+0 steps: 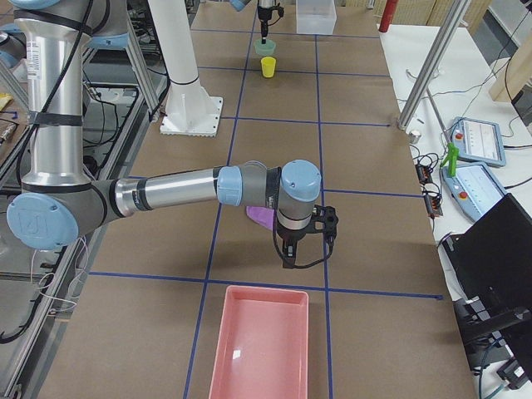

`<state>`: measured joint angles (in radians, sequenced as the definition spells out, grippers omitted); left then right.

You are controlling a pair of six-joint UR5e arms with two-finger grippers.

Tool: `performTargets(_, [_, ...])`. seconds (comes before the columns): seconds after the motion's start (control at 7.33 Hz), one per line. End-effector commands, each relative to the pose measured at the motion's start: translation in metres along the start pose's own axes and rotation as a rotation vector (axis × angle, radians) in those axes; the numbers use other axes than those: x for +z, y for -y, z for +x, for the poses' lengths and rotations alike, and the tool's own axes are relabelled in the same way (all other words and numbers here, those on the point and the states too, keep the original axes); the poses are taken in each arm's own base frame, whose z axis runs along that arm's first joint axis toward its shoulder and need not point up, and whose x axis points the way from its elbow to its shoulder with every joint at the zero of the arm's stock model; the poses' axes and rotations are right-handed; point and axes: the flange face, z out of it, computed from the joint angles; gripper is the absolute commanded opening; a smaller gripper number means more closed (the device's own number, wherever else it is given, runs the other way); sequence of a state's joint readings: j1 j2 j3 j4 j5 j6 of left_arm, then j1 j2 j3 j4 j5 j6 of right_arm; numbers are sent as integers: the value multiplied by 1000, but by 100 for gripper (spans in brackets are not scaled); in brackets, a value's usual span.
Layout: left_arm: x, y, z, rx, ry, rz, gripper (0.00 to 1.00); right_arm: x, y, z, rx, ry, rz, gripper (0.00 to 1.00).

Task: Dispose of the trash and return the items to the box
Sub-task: 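Reach the left gripper to the pale green bowl and grasp its rim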

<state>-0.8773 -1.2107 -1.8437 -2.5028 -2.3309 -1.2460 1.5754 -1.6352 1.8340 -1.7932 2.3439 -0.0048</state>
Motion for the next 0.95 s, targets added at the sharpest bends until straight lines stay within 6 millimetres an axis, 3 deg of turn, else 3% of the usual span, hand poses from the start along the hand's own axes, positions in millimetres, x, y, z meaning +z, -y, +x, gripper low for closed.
performTargets(0.0, [-71, 29, -33, -96, -106, 49, 0, 0, 0, 0, 0, 2, 0, 100])
performTargets(0.27, [-90, 75, -46, -141, -136, 91, 0, 0, 0, 0, 1, 2, 0, 100])
performTargets(0.41, [-111, 95, -68, -96, -89, 133, 0, 0, 0, -1, 0, 0, -1, 100])
performTargets(0.68, [-186, 164, -84, -9, 11, 196, 0, 2, 0, -2, -2, 0, -4, 100])
performTargets(0.82, [-217, 198, -102, 10, 38, 203, 0, 5, 1, -5, -8, 1, -10, 100])
